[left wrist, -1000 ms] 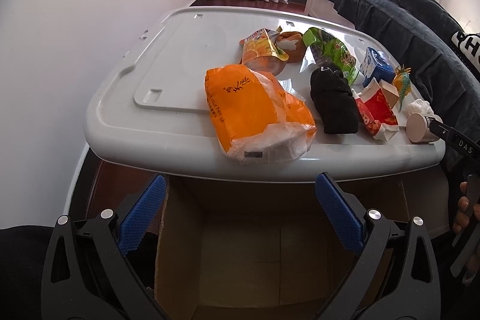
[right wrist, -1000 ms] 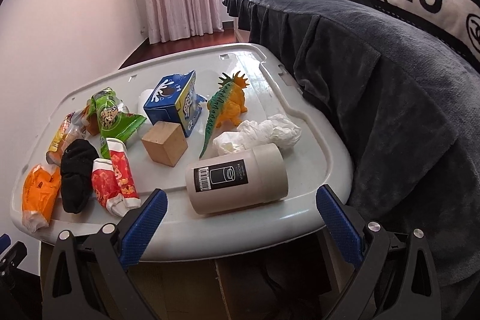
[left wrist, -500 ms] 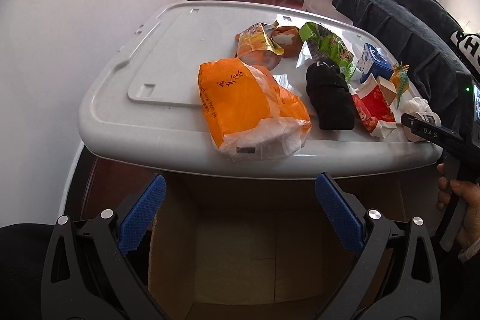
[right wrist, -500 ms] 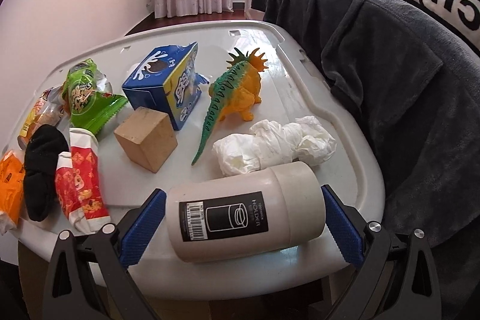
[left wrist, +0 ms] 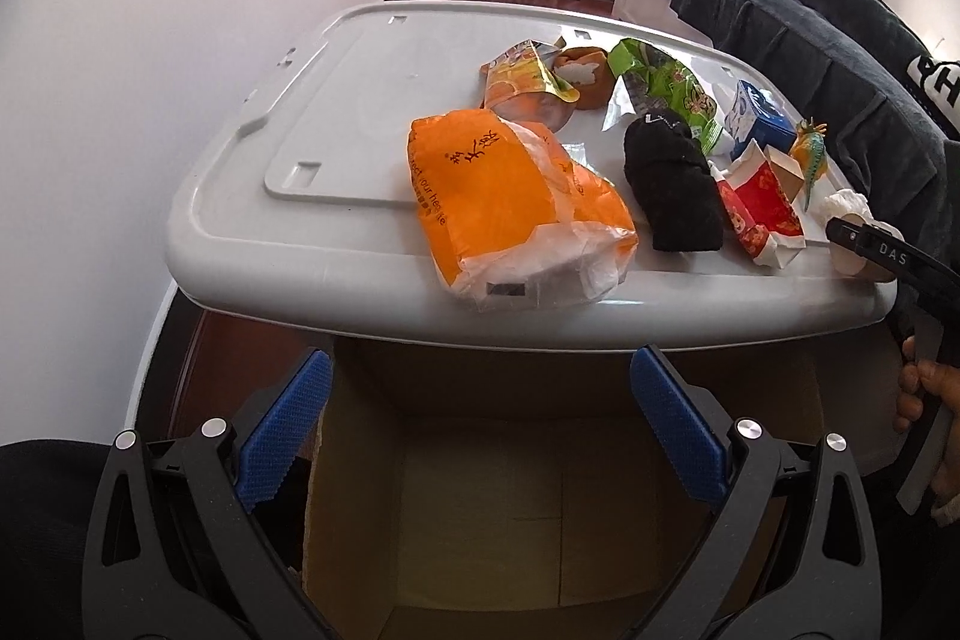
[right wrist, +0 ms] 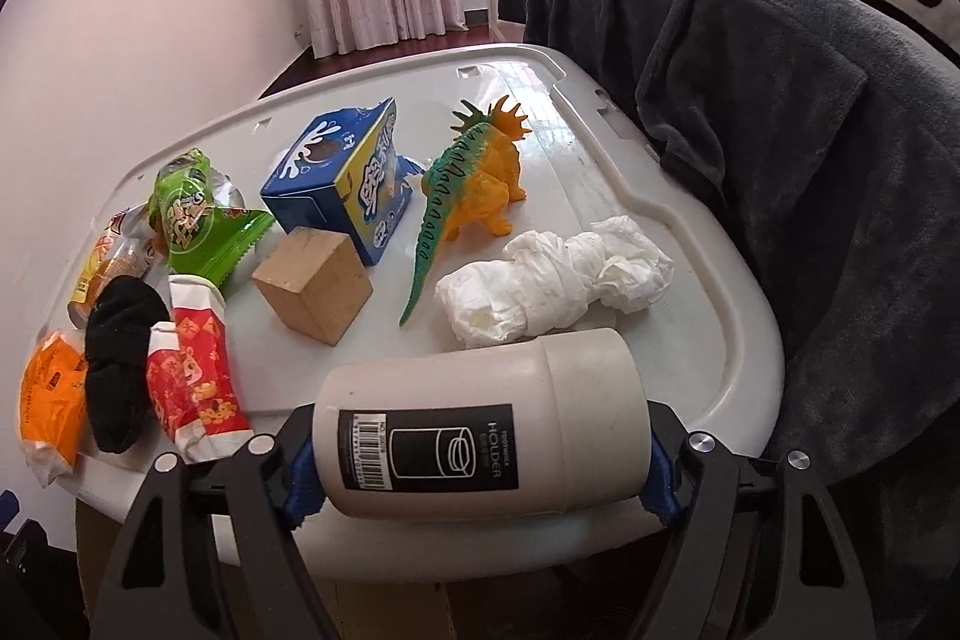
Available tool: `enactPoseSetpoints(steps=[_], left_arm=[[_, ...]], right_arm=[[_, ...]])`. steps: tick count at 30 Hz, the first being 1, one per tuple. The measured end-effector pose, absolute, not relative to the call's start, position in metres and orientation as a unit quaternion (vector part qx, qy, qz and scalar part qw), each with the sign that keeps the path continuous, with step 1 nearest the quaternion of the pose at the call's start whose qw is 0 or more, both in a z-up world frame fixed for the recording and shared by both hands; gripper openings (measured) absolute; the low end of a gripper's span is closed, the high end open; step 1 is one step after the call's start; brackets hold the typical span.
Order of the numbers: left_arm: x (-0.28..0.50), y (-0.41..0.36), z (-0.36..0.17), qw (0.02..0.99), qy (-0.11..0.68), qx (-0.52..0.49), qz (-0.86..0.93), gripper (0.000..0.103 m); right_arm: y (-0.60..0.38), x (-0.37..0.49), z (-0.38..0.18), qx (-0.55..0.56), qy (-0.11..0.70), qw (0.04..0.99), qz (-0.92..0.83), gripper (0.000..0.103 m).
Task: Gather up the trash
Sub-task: 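Grasp the white cup with the right gripper, then grasp the orange bag with the left gripper while the right gripper holds the cup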
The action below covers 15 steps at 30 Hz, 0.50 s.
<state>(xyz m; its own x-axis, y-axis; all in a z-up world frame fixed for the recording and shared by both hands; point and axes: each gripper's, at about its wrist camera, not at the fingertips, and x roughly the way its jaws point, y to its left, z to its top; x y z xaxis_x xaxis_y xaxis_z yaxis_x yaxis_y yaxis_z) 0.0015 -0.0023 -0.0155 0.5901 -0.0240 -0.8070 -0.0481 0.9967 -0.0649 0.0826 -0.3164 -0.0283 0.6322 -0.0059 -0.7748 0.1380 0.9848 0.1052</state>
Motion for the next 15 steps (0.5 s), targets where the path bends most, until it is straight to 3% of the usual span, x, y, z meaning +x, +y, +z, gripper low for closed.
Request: enactPoseSetpoints(steps=[8, 15], left_arm=[[0.007, -0.022, -0.003, 0.904, 0.428, -0.007, 0.015, 0.097], [0.031, -0.05, -0.005, 0.906, 0.419, 0.052, 0.01, 0.097]], right_arm=[[-0.302, 0.025, 0.013, 0.079, 0.368, 0.927, 0.004, 0.077], [-0.298, 0.009, 0.01, 0.079, 0.372, 0.924, 0.022, 0.078]])
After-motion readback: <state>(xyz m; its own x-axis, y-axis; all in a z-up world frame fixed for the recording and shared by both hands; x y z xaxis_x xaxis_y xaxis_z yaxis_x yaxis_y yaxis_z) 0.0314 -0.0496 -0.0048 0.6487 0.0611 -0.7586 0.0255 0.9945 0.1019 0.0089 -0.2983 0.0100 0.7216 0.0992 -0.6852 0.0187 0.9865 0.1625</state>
